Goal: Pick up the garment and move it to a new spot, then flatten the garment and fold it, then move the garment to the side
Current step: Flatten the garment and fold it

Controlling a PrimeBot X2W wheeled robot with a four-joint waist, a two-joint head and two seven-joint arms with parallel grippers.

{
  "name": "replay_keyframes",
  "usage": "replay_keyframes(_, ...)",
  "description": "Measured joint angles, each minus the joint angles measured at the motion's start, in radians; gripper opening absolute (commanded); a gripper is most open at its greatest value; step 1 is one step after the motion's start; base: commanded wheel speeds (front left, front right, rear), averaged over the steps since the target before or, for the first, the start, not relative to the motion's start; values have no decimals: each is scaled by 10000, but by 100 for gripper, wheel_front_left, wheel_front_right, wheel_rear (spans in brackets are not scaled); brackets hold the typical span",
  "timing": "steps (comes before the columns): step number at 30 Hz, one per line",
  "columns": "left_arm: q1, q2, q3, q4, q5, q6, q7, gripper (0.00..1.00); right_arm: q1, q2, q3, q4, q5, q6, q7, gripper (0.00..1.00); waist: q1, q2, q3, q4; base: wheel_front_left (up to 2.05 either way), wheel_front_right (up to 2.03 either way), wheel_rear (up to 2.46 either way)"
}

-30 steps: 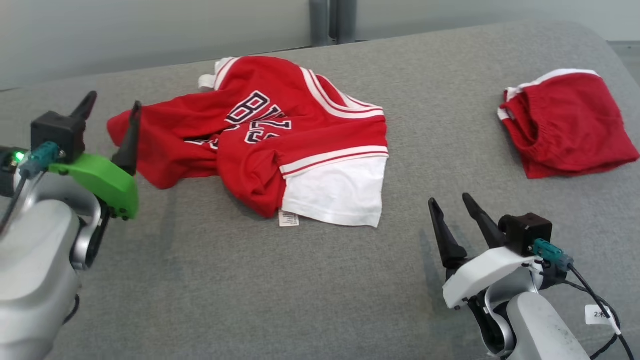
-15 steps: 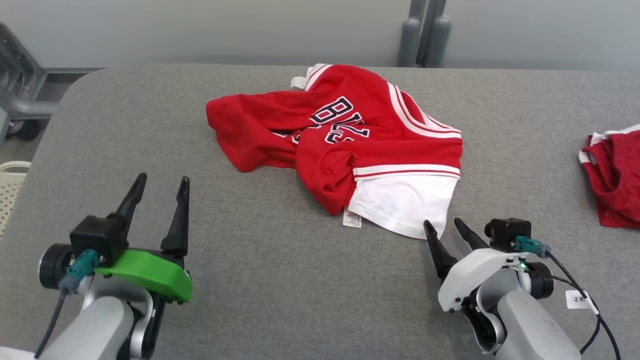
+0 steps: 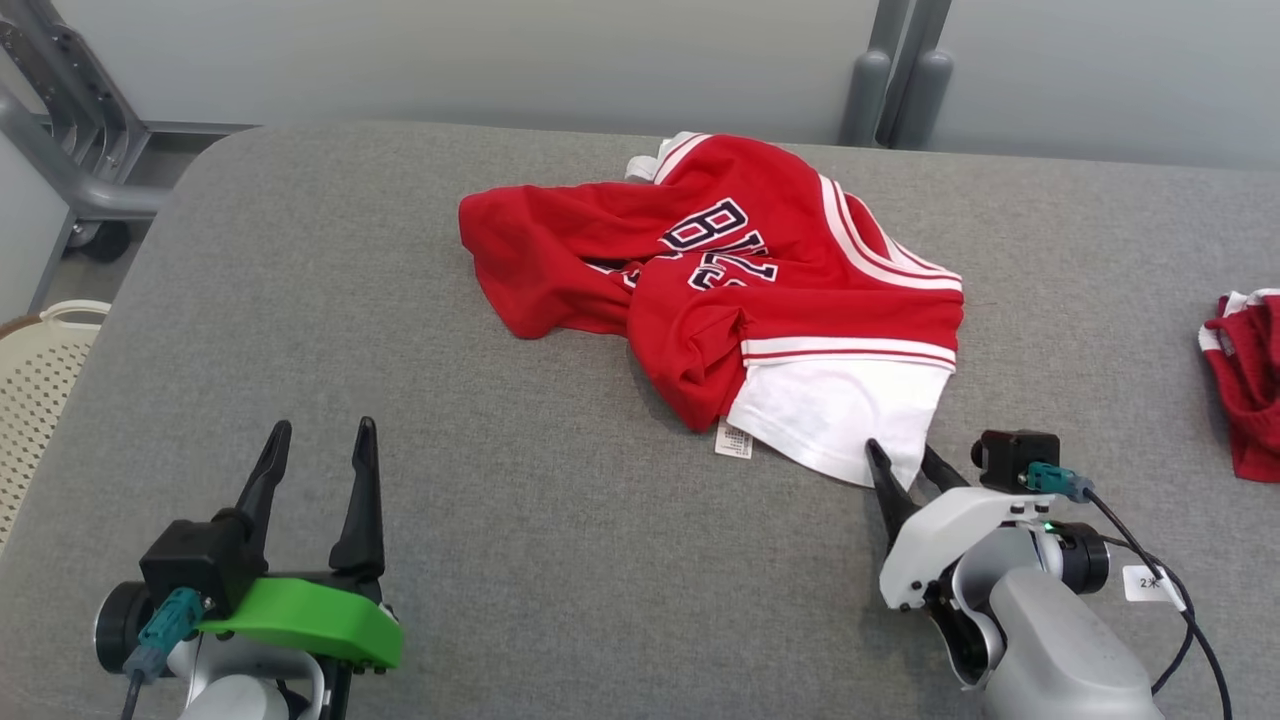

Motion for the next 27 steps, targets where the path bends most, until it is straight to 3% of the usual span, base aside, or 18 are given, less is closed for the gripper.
replay_keyframes(2, 196, -138, 224, -2, 61, -48, -8, 100, -164, 0, 81, 188, 67, 0, -56, 15, 0, 0, 16, -75, 0, 0, 0)
replay_keyframes(3, 287, -203, 378, -13, 105, -77, -8, 100, -241, 8, 125, 284, 115, 0, -88, 0, 0, 0, 25, -121, 0, 0, 0)
replay_keyframes(8, 663, -552, 949, -61, 357, -197, -10, 100, -570, -4, 416, 495, 844, 0, -253, 0, 0, 0, 72, -414, 0, 0, 0)
replay_keyframes(15, 1175, -1066, 1262, 113, 629, -522, -10, 100, -726, 10, 811, -527, 2046, 0, -353, 0, 0, 0, 62, -986, 0, 0, 0)
replay_keyframes(27, 1357, -1605, 1225, 757, 982, -1083, -10, 100, 1118, -692, -1229, -4169, 1969, 0, 1373, 0, 0, 0, -91, -1947, 0, 0, 0)
